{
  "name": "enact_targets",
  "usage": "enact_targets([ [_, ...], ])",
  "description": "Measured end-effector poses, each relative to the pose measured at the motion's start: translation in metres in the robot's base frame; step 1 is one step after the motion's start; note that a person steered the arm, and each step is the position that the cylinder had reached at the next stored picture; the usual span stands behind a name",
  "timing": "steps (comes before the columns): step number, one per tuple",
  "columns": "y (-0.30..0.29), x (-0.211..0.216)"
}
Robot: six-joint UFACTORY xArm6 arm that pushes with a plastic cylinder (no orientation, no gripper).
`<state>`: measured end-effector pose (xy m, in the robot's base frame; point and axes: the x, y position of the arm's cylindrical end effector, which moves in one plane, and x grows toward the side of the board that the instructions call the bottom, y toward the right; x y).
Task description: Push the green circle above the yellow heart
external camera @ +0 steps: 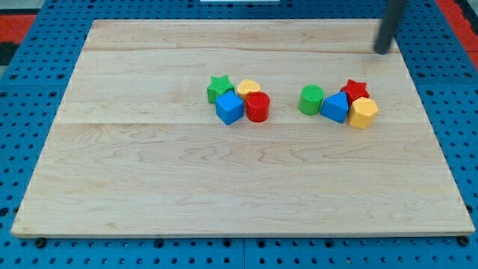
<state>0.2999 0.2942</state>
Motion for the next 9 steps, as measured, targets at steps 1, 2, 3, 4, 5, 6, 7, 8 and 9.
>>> enact_targets([
  [1,0.051,0.09],
  [2,0.042,0.175],
  [3,-0.013,0.182],
  [4,-0.04,0.175],
  [5,-0.074,0.153],
  [6,-0.1,0.122],
  [7,-0.132,0.11],
  [8,-0.137,0.12],
  [9,-0.144,0.137],
])
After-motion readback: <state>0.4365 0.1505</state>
